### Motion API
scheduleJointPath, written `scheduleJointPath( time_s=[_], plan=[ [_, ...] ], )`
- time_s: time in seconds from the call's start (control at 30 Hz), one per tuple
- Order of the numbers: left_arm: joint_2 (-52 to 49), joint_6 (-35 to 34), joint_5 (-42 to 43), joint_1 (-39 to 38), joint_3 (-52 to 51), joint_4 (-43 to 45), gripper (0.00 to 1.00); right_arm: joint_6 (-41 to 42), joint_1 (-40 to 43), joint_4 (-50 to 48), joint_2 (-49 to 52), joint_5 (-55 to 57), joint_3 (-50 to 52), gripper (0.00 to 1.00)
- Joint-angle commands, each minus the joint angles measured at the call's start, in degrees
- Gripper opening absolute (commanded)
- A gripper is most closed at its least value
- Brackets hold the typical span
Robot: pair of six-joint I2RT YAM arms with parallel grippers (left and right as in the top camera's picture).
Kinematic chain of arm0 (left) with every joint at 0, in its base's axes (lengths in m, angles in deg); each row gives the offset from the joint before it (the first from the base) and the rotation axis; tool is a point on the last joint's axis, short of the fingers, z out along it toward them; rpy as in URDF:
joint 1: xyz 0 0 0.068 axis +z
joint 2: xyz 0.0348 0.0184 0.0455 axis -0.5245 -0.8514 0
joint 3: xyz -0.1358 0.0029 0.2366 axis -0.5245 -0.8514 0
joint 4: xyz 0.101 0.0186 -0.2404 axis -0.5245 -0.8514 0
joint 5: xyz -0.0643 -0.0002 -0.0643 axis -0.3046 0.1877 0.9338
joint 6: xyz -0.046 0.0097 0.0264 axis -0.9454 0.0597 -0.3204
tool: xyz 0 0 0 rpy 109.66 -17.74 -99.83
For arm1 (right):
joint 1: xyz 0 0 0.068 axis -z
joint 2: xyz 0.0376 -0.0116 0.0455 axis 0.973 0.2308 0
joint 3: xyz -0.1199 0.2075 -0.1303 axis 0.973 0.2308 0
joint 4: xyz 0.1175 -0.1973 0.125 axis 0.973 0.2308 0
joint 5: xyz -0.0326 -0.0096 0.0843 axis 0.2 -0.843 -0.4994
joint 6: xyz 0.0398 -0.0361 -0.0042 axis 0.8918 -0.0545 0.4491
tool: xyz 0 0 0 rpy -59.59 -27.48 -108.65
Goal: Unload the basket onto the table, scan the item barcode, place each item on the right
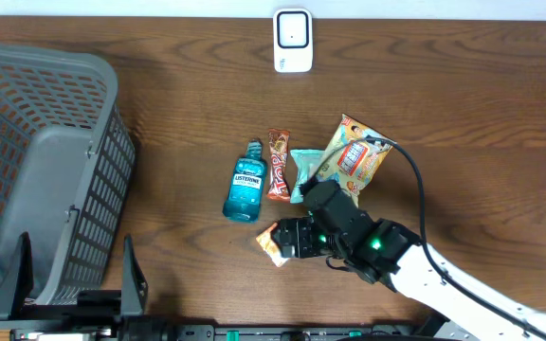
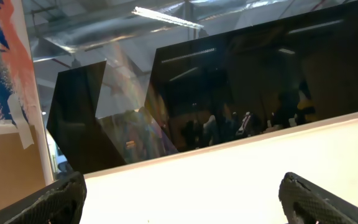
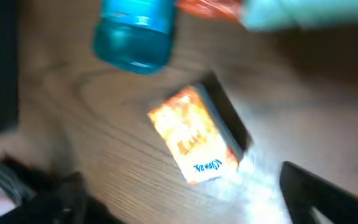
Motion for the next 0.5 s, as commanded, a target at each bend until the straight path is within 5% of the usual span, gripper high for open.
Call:
scheduleJointPath(
  time_s=[0.0, 0.03, 0.47],
  plan=[
    [0.09, 0.94, 0.15, 0.28, -0.46, 0.37, 0.98, 21.49, -0.07, 1.86, 3.34, 1.03, 0.26, 0.82],
    [0.09, 0.94, 0.15, 0.28, -0.46, 0.44, 0.98, 23.26, -0.22, 2.64, 4.28, 0.42, 0.26, 0.73],
    [0.09, 0.94, 0.15, 0.28, -0.46, 0.52, 0.98, 38.38, -4.94, 2.67, 14.14, 0.68, 0.26, 0.6]
  ],
)
